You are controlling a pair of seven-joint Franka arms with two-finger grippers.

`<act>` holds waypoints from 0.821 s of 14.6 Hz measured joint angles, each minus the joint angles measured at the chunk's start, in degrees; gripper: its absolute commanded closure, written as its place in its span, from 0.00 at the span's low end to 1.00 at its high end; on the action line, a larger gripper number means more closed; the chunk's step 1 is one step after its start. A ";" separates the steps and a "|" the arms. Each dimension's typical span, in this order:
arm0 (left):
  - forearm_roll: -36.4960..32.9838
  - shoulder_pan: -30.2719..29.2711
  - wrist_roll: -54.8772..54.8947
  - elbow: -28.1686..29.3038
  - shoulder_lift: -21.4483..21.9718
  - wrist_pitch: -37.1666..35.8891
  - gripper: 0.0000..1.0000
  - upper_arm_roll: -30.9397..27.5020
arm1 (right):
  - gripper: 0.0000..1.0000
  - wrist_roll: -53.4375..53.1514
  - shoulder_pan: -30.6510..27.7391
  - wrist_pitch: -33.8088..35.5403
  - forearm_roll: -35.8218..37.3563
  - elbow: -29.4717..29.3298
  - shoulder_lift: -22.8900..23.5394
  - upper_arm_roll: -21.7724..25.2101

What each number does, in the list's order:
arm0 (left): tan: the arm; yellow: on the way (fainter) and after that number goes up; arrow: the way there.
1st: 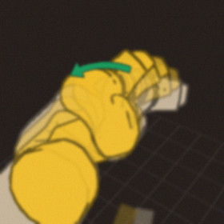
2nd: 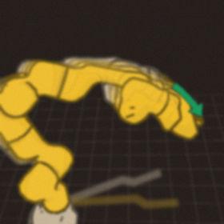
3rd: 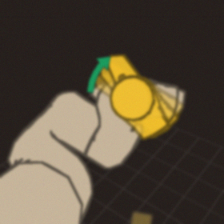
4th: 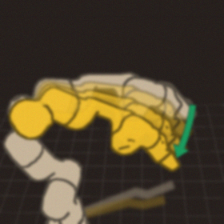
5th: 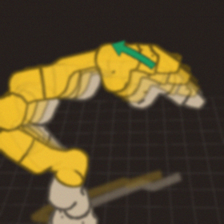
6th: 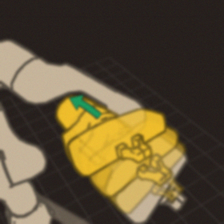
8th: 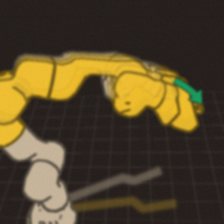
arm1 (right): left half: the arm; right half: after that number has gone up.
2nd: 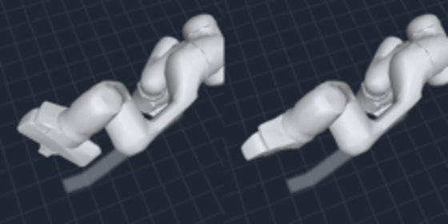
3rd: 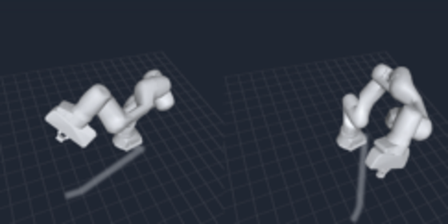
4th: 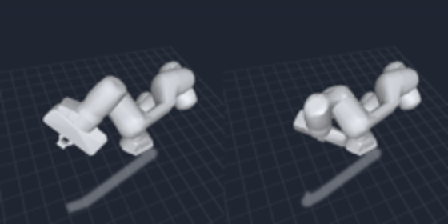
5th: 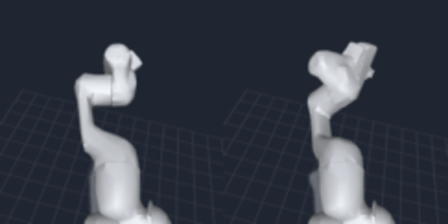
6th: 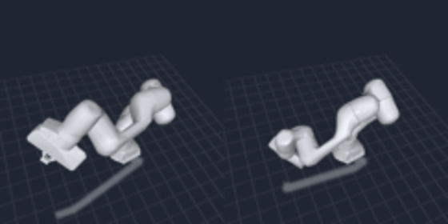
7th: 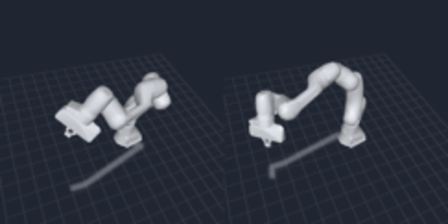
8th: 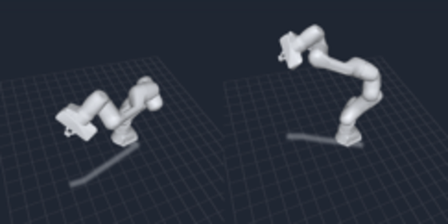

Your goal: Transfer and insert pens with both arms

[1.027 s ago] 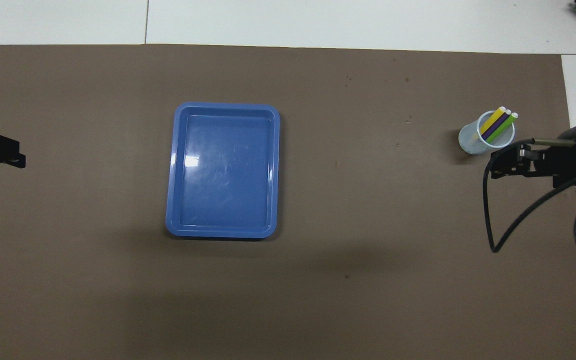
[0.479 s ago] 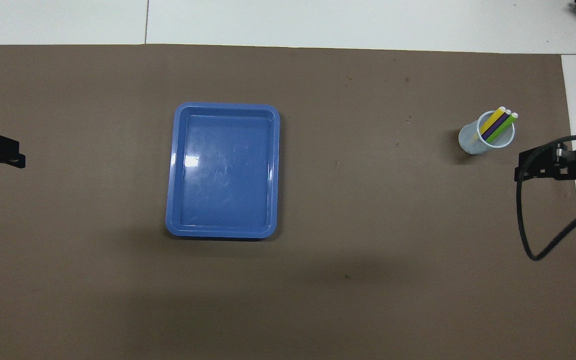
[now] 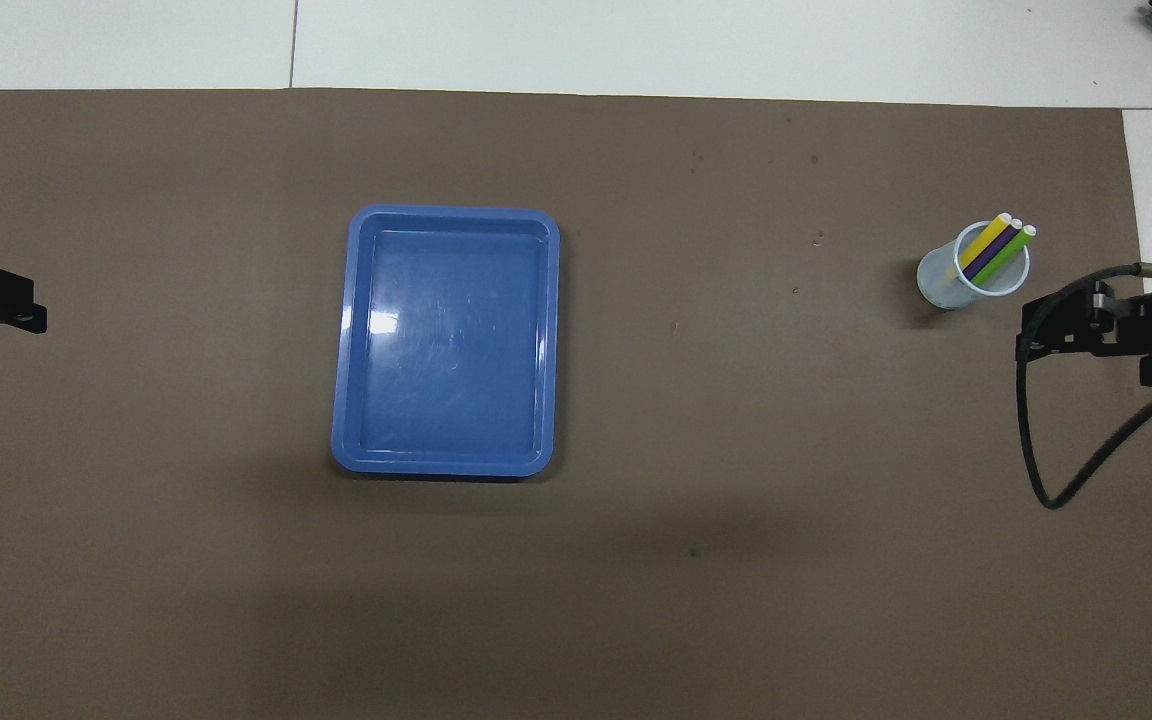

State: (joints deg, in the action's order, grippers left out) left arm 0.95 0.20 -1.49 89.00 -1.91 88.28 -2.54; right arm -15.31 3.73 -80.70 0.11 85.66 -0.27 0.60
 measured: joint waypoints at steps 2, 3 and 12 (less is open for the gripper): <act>0.00 0.00 0.02 -0.09 0.00 -0.09 0.00 0.04 | 0.00 0.00 0.33 0.00 0.00 0.07 0.07 -0.02; 0.00 0.01 0.02 -0.14 0.00 -0.14 0.00 0.11 | 0.00 0.03 0.55 0.00 0.00 0.18 0.07 -0.05; 0.00 0.02 0.03 -0.27 0.03 -0.14 0.00 0.26 | 0.00 0.19 0.85 -0.21 0.00 1.08 0.07 -0.08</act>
State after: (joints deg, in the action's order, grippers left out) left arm 0.95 0.22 -1.45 88.74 -1.88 88.14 -2.28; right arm -15.12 4.58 -80.90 0.11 86.74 -0.21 0.53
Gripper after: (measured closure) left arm 0.000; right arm 0.000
